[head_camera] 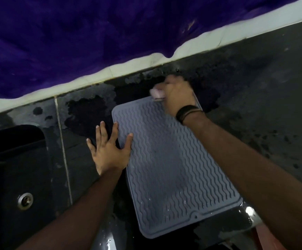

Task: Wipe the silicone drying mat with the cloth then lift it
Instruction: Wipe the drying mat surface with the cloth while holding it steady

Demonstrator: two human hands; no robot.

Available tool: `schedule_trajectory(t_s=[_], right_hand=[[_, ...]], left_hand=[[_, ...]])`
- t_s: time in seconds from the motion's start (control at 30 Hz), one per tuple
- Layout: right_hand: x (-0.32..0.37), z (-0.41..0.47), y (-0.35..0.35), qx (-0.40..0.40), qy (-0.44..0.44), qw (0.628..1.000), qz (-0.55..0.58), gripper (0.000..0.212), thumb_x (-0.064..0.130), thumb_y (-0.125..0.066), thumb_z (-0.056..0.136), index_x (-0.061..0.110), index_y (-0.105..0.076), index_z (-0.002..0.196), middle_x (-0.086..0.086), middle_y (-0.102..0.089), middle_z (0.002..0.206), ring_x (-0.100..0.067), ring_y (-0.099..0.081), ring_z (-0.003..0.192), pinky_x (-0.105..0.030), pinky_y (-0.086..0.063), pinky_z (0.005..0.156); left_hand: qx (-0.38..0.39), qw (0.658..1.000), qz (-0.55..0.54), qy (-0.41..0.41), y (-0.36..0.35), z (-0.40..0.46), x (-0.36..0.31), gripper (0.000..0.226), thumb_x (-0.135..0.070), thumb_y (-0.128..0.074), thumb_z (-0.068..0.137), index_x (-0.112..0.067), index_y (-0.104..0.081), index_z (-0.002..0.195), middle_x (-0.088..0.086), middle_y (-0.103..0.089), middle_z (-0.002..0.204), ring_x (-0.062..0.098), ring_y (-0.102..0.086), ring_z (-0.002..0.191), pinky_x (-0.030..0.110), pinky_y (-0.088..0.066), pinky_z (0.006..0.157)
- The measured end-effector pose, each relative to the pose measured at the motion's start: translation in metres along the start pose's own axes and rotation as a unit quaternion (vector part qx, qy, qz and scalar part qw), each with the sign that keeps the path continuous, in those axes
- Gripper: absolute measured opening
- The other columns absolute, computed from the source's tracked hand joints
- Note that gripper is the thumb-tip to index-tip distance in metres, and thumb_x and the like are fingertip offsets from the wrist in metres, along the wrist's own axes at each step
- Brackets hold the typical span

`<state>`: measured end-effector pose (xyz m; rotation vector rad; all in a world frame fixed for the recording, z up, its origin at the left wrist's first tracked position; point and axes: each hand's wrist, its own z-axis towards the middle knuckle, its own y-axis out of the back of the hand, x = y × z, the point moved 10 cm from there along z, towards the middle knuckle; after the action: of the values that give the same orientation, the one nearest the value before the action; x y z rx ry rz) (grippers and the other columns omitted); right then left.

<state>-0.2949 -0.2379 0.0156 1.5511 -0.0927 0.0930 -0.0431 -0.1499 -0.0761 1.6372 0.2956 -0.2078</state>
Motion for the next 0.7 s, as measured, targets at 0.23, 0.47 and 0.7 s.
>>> schedule_trajectory(t_s=[0.23,0.47,0.7], right_hand=[[0.061,-0.02,-0.04,0.015,0.105,0.991,-0.08,0.041,0.016,-0.048,0.091,0.018,-0.055,0.131,-0.011,-0.047,0.13,-0.032,-0.044,0.115,-0.044,-0.037,0.092],[-0.098,-0.013,-0.019,0.048,-0.075,0.985,-0.146,0.04,0.035,-0.059,0.09,0.017,-0.062,0.125,-0.014,-0.053,0.124,-0.035,-0.047,0.114,-0.045,-0.037,0.093],[-0.073,-0.013,-0.007,0.025,-0.082,0.994,-0.066,0.045,0.028,-0.063,0.086,0.023,-0.057,0.13,-0.014,-0.051,0.125,-0.036,-0.046,0.114,-0.043,-0.039,0.091]], left_hand=[[-0.016,1.0,0.01,-0.001,-0.001,0.001,0.0,0.073,-0.078,-0.031,0.094,-0.042,-0.026,0.158,-0.002,-0.008,0.171,0.014,0.001,0.157,0.053,0.005,0.125],[-0.011,1.0,0.0,0.001,-0.001,0.001,0.001,0.073,-0.078,-0.028,0.095,-0.042,-0.025,0.158,-0.002,-0.006,0.171,0.014,0.004,0.157,0.053,0.007,0.125],[-0.006,1.0,0.001,0.003,0.0,0.001,0.001,0.073,-0.077,-0.03,0.095,-0.041,-0.027,0.158,-0.002,-0.006,0.171,0.014,0.004,0.157,0.053,0.007,0.125]])
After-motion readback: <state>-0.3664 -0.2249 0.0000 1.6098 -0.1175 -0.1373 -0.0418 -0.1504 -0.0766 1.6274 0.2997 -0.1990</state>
